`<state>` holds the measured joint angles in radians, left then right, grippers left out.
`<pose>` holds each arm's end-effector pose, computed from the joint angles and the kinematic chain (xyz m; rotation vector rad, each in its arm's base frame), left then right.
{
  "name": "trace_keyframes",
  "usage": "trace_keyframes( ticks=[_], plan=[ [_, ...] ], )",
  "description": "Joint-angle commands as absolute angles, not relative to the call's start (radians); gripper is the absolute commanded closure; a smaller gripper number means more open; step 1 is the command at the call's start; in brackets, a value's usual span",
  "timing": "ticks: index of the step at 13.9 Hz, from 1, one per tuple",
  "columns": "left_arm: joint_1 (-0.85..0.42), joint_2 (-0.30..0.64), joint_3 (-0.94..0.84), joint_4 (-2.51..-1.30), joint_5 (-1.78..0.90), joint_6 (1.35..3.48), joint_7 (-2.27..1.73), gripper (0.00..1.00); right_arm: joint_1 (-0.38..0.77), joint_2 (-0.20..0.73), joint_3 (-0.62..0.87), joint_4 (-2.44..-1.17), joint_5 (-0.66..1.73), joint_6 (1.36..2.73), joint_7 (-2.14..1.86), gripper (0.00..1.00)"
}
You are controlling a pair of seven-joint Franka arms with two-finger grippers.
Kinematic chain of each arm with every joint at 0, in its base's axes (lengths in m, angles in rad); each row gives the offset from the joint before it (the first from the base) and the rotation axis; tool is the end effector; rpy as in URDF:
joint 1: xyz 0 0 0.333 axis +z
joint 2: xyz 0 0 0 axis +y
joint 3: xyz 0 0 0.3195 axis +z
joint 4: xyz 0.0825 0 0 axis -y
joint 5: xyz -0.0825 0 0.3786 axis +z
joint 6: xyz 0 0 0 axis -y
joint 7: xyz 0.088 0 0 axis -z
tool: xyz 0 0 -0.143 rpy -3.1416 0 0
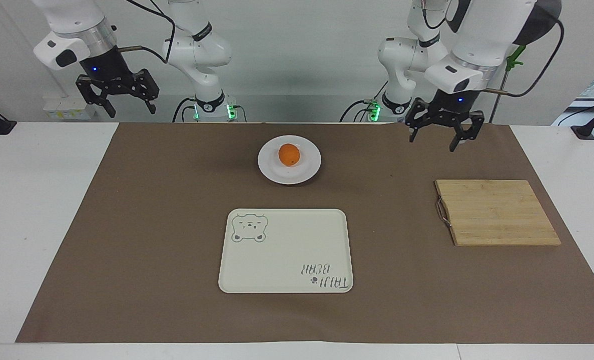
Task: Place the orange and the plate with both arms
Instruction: 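Open the left gripper and withdraw it to the cutting board, then reach the right gripper toward the rim of the white plate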
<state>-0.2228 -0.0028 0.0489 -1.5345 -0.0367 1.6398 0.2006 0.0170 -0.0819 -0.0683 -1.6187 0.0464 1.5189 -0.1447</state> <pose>0.5503 -0.1017 0.6174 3.0476 -0.5765 0.1685 0.5167 -0.0211 0.6090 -3.0845 -0.1477 0.0200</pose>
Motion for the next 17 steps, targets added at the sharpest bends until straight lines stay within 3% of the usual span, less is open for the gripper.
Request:
trace_keyframes(
  ticks=[1, 5, 12, 17],
  plan=[
    [-0.146, 0.009, 0.034, -1.453, -0.025, 1.512, 0.258, 0.00, 0.011, -0.094, -0.063, -1.722, 0.127, 1.566, -0.170, 0.00],
    [-0.080, 0.005, 0.035, -1.437, -0.020, 1.434, 0.259, 0.00, 0.021, -0.095, -0.063, -1.841, 0.254, 1.627, -0.172, 0.00],
    [-0.094, -0.052, 0.040, -1.471, -0.025, 1.416, 0.245, 0.00, 0.031, -0.075, -0.063, -2.064, 0.486, 1.827, -0.225, 0.00],
    [-0.091, -0.066, 0.035, -1.474, -0.002, 1.330, 0.129, 0.00, 0.058, -0.057, -0.063, -2.137, 0.613, 1.847, -0.264, 0.00]
  ],
)
